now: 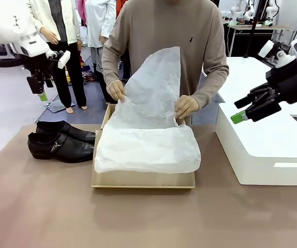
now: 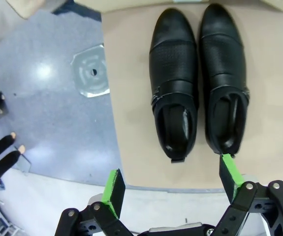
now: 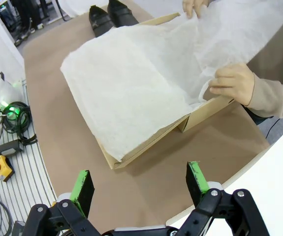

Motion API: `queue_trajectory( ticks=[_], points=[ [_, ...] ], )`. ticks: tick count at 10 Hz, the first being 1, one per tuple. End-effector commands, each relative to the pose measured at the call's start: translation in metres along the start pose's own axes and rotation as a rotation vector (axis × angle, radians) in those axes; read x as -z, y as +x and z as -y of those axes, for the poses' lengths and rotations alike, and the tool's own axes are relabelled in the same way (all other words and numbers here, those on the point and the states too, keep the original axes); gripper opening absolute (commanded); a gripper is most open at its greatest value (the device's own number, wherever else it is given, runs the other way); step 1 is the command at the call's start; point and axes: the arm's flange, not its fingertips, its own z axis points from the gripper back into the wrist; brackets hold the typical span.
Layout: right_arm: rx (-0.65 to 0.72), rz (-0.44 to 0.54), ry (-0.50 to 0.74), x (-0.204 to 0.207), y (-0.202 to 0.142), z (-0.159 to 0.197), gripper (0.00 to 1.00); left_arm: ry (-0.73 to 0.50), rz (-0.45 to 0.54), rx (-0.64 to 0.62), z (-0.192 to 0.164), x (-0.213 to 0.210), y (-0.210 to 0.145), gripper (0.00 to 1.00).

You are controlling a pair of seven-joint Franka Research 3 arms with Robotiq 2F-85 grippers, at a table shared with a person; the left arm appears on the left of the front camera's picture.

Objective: Pack the shoes into the box.
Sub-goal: Place one shoe of the Shoes into the Shoes Box.

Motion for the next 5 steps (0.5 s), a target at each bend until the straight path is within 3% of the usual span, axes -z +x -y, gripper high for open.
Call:
queue_trajectory(
  ticks=[1, 5],
  points=[
    [-0.026, 0.028, 0.013, 0.002, 0.001, 0.004, 1.00, -0.012, -0.029, -0.035, -0.005, 0.016, 0.002, 1.00],
    [-0.026, 0.028, 0.013, 0.002, 0.001, 0.004, 1.00, -0.071, -0.082, -0.040, 0.002, 0.054, -0.001, 1.00]
  ],
)
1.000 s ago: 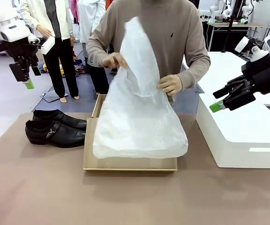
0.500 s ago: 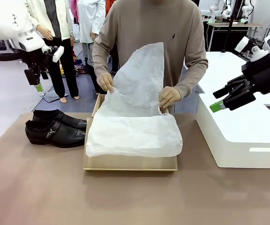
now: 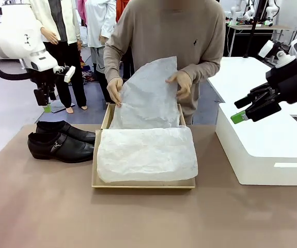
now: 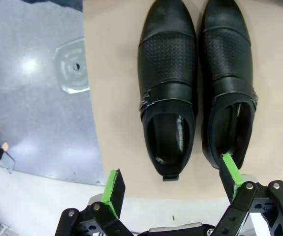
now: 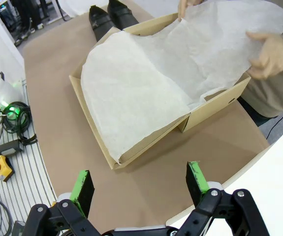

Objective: Pack the shoes into the box.
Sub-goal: Place one shoe of the Shoes into the Shoes Box.

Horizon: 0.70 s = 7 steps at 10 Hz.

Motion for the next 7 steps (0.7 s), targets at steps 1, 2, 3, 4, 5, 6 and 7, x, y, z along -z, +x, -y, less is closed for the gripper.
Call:
queue_trajectory(
  ticks=[1, 2, 3, 4, 5, 6, 7],
  points=[
    [-0.026, 0.029, 0.013, 0.0016, 0.0008, 0.0042, 1.00, -0.016, -0.032, 0.004, 0.0036, 0.0031, -0.0059, 1.00],
    [-0.026, 0.029, 0.013, 0.0016, 0.0008, 0.0042, 1.00, 0.000, 0.000, 0.000, 0.0000, 0.0000, 0.0000, 1.00],
    [-0.026, 0.029, 0.013, 0.0016, 0.0008, 0.0042, 1.00, 0.000, 0.000, 0.000, 0.0000, 0.0000, 0.0000, 1.00],
    [-0.026, 0.029, 0.013, 0.0016, 0.0008, 0.0042, 1.00, 0.000, 0.000, 0.000, 0.0000, 0.0000, 0.0000, 1.00],
    [-0.026, 0.029, 0.013, 0.0016, 0.0008, 0.0042, 1.00, 0.000, 0.000, 0.000, 0.0000, 0.0000, 0.0000, 1.00],
    [-0.026, 0.029, 0.013, 0.0016, 0.0008, 0.0042, 1.00, 0.000, 0.000, 0.000, 0.0000, 0.0000, 0.0000, 1.00],
    [-0.026, 0.029, 0.013, 0.0016, 0.0008, 0.0042, 1.00, 0.000, 0.000, 0.000, 0.0000, 0.0000, 0.0000, 1.00]
  ],
)
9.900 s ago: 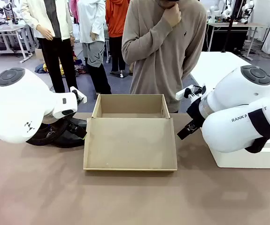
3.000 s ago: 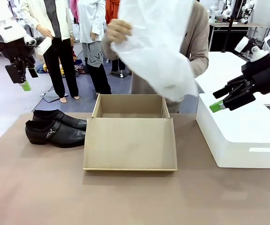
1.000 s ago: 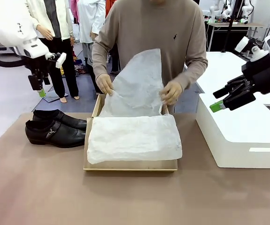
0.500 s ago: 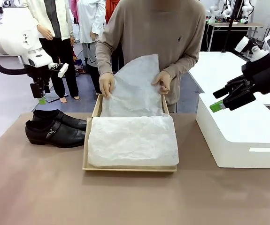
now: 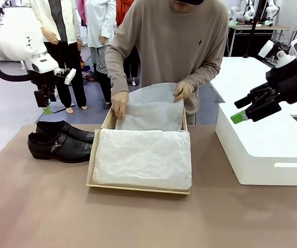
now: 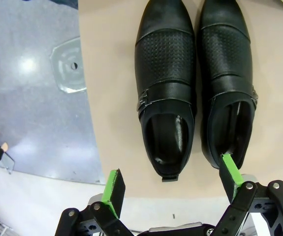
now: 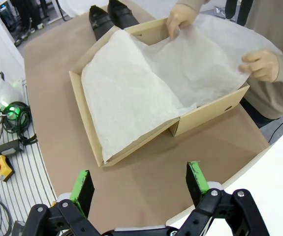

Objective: Pack the shoes into the box.
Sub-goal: Place one shoe of the Shoes into the Shoes Box.

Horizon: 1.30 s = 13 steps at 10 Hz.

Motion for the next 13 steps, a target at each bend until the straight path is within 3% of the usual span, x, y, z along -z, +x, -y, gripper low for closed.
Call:
queue_trajectory(
  ticks=[1, 13],
  points=[
    [-0.025, 0.029, 0.012, 0.002, 0.001, 0.004, 1.00, 0.000, 0.000, 0.000, 0.000, 0.000, 0.000, 1.00],
    [-0.025, 0.029, 0.012, 0.002, 0.001, 0.004, 1.00, -0.003, -0.020, -0.031, -0.055, 0.066, -0.014, 1.00]
  ],
)
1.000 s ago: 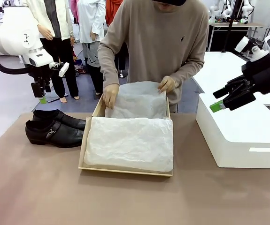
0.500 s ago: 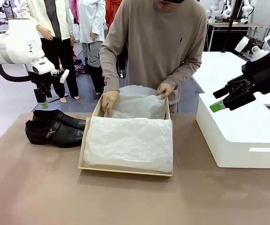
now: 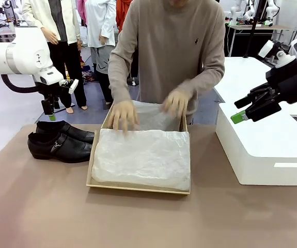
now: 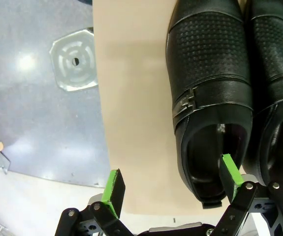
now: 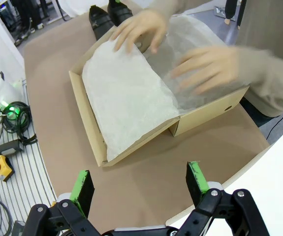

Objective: Pack the shoes into the box.
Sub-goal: Place one shoe of the Shoes into the Shoes Box.

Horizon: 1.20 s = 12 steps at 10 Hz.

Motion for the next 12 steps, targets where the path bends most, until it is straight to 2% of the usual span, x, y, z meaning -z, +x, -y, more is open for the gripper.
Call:
queue_trajectory(
  ticks=[1, 12],
  points=[
    [-0.025, 0.029, 0.012, 0.002, 0.001, 0.004, 1.00, 0.012, -0.024, -0.004, -0.011, 0.005, -0.003, 1.00],
    [-0.025, 0.029, 0.012, 0.002, 0.001, 0.004, 1.00, -0.074, -0.031, 0.022, -0.024, 0.039, -0.009, 1.00]
  ],
)
